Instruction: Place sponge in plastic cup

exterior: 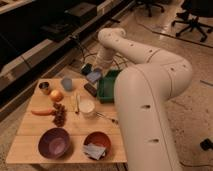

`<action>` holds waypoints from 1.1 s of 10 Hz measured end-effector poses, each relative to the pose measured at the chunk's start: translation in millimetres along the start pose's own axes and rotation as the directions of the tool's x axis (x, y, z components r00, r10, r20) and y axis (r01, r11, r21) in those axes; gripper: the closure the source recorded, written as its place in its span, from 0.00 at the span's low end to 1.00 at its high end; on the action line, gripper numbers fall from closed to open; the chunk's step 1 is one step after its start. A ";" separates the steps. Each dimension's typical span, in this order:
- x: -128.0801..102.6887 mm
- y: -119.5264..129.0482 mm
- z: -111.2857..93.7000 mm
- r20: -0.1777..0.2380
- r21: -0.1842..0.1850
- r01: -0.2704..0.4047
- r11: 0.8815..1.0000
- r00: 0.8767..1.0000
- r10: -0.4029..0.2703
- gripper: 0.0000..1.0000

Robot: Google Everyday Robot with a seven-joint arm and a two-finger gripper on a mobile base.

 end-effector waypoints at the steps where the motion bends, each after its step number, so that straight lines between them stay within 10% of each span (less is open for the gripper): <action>1: 6.2 1.6 -2.5 0.003 -0.010 -0.001 1.000 1.000 0.001 1.00; 11: 5.2 2.3 -4.8 0.006 -0.016 -0.004 1.000 1.000 0.004 1.00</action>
